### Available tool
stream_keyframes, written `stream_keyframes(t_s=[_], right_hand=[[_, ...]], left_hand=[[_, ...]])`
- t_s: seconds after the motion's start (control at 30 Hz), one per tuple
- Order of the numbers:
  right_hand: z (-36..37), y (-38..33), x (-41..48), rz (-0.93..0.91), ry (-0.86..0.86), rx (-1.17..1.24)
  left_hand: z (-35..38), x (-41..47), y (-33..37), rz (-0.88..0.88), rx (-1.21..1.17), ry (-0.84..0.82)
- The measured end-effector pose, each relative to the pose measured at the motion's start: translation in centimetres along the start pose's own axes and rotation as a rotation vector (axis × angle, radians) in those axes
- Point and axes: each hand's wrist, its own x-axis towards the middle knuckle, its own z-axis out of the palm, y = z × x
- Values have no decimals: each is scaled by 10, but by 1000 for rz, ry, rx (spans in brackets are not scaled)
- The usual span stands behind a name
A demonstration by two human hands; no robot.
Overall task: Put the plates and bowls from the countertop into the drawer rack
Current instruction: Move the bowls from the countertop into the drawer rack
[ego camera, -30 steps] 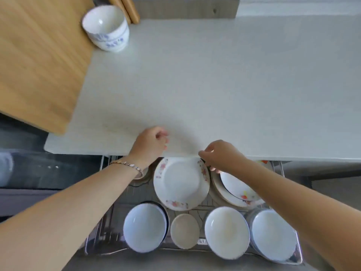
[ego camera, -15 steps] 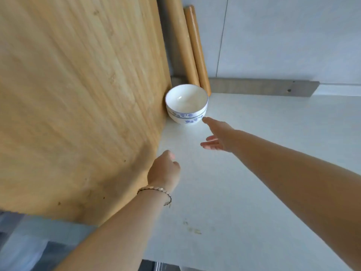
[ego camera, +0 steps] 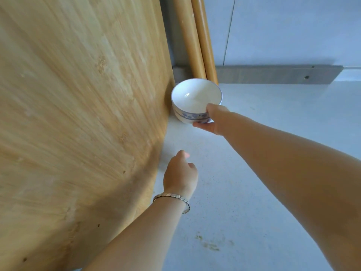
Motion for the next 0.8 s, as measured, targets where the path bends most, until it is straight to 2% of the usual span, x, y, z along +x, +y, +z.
stream_keyframes(t_s=[0.17, 0.27, 0.4, 0.53, 0.8], right_hand=[[-58, 23, -25, 15, -18, -46], [-110, 42, -50, 59, -16, -120], [-182, 64, -106, 103, -50, -216], [-249, 83, -176, 96, -106, -392], [-372, 146, -306, 62, -157, -542]], left_hand=[[-5, -4, 8, -89, -402, 29], [-9, -18, 20, -152, -524, -73], [0, -63, 44, -175, -516, -279], [25, -130, 66, -140, -377, -495], [90, -297, 52, -75, -268, -580]])
